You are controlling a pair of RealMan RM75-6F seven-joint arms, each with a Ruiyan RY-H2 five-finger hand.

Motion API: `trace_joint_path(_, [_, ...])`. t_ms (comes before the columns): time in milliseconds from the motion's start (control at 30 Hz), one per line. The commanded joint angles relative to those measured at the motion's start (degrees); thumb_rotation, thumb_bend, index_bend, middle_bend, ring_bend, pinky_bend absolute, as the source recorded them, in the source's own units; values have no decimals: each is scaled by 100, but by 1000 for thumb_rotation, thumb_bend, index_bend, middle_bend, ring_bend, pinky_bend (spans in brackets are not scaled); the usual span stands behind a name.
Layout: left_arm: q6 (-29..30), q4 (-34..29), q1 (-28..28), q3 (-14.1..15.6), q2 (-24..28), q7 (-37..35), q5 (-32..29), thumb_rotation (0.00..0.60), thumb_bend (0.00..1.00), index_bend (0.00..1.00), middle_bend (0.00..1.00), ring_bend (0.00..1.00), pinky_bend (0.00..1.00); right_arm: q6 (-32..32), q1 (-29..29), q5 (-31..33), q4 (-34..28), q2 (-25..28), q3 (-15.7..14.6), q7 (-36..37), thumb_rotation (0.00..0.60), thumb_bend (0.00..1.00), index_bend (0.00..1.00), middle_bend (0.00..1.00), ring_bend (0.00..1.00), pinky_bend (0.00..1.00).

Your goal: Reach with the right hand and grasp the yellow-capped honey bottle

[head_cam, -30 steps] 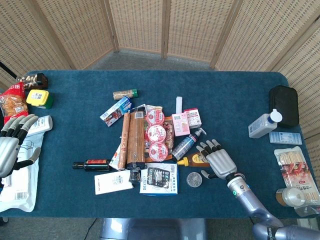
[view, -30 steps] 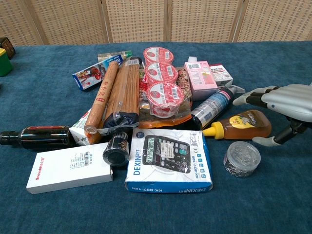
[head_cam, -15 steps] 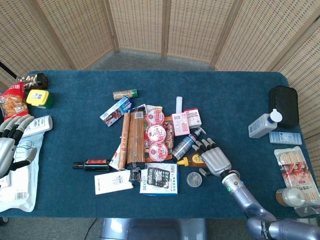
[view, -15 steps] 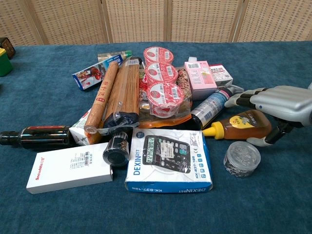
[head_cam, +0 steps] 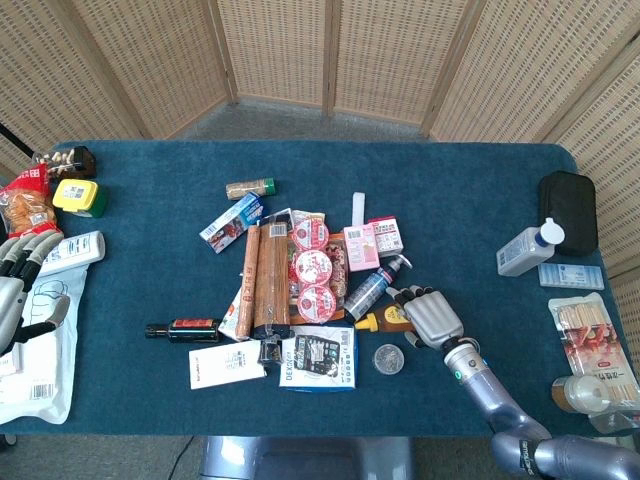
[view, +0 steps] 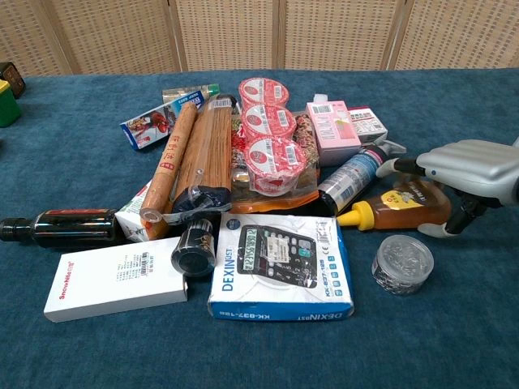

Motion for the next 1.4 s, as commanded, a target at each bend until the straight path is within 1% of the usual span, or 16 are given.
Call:
trace_joint_path(33, [-12, 8, -4, 5, -10, -9, 12, 600, 461, 0, 0, 0, 0, 2, -5, -1, 48, -20, -17, 69, 600, 357, 271, 435, 387, 474])
trace_joint_path(300, [1, 31, -4, -12, -25, -46, 6, 600, 456, 0, 0, 0, 0, 140, -66, -126, 109, 6, -43, 321, 600, 362, 374, 606, 611, 604])
trace_joint_path(400, [-10, 40, -7, -8, -30, -48, 10, 600, 454, 0, 0, 0, 0, 238, -110, -210, 124, 78, -33, 481, 600, 364, 400, 651, 674, 649])
trace_joint_path(467, [-8, 44, -9, -14, -36, -55, 3, 600, 453, 0, 0, 0, 0, 320, -142, -253, 124, 145, -5, 598, 600, 365, 408, 664, 697, 663])
trace_joint_path(600, [-7, 51, -11, -18, -38, -57, 7, 600, 451, 0, 0, 0, 0, 491, -202, -300, 56, 327, 77, 757, 600, 365, 415, 673, 708, 689])
trace_joint_path(800, [-20, 74, -19, -22, -62, -70, -3, 600, 452, 0, 0, 0, 0, 753, -299, -413, -200, 666, 184, 993, 600, 367, 419, 675, 714, 689])
trace_joint_path(1000, [-17, 93, -21, -25, -75, -74, 6, 600, 451, 0, 0, 0, 0, 1069, -378, -530, -595, 1056, 380, 1236, 600, 366, 418, 683, 727, 689])
trace_joint_path(1400, [90, 31, 44, -1, -2, -81, 92, 600, 453, 0, 0, 0, 0, 1340, -304, -504, -1568, 2032, 988, 1528, 600, 366, 416, 682, 726, 690])
